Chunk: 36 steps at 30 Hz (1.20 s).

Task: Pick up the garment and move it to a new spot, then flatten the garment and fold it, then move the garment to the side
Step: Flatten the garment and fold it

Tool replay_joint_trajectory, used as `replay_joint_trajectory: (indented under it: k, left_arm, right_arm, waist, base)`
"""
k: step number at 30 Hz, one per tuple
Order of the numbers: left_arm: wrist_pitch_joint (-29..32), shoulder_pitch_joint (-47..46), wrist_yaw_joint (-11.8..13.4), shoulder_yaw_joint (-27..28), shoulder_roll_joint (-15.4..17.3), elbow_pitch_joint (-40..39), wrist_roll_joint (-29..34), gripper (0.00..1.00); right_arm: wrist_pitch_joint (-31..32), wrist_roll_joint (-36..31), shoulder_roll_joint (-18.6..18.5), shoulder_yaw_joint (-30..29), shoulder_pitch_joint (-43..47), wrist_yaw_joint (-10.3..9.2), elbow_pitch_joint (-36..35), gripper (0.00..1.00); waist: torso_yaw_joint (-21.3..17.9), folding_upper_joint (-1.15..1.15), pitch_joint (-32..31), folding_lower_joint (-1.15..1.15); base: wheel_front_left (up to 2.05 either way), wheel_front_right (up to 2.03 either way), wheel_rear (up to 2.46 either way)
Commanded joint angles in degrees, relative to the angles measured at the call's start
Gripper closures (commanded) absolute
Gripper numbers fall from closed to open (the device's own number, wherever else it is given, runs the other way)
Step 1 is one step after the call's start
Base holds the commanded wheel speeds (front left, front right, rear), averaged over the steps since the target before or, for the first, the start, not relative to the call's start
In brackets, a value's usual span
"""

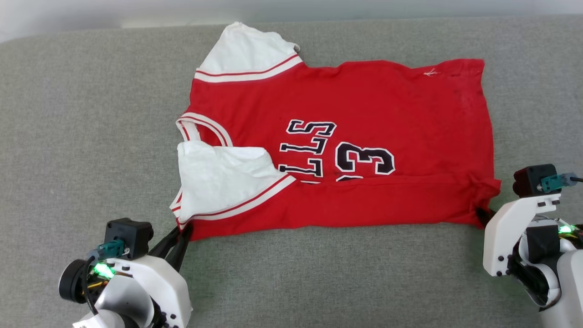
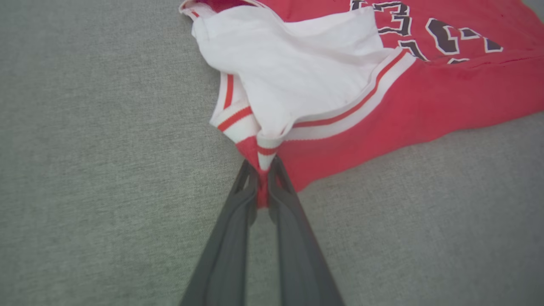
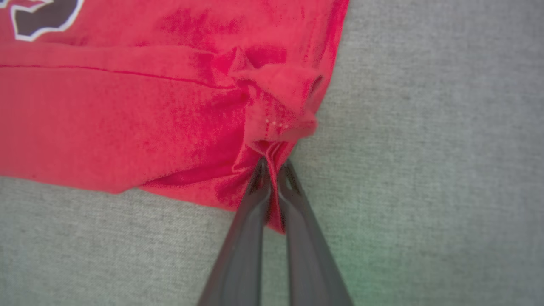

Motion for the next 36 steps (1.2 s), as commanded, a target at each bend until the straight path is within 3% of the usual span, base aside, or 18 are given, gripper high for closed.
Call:
replay_joint_trajectory:
  k: [1,9,22,35,36]
  left_arm:
    - [0.1,0.7,-0.3,0.2,0.4,0.4,-0.4,1.0]
    - [0.5,3.9,-0.3,0.3,2.1,0.7,-1.3,1.0]
    - [3.6,13.2,0.2,-1.3,5.7,-2.8,-4.3,1.0]
    - [4.4,10.8,-2.4,-4.3,2.9,2.0,-4.8,1.0]
    - [4.2,10.6,-2.5,-4.3,2.6,2.4,-4.7,0.6]
  right_arm:
    - [0.6,0.5,-0.6,0.0,2.0,-0.06,1.8,1.0]
    - [1.2,3.2,-2.8,-0.6,3.1,-0.07,-3.0,1.0]
    - [10.1,7.0,-6.9,-3.0,15.3,-0.08,-13.2,1.0]
    - [7.6,5.4,-4.8,-1.9,15.1,-0.05,-9.1,1.0]
    - [7.0,5.3,-4.8,-1.6,14.7,-0.05,-8.7,0.42]
  waist:
    - [-0.6,0.0,-1.1,0.0]
    - [-2.0,0.0,-4.9,0.0]
    - [-2.7,0.0,-7.2,0.0]
    - [-2.5,0.0,-5.6,0.0]
    - [-2.5,0.0,-5.7,0.0]
  base:
    - [0.0,0.0,0.0]
    - [0.0,0.0,0.0]
    - [0.0,0.0,0.0]
    - [0.0,0.0,0.0]
    - [0.0,0.0,0.0]
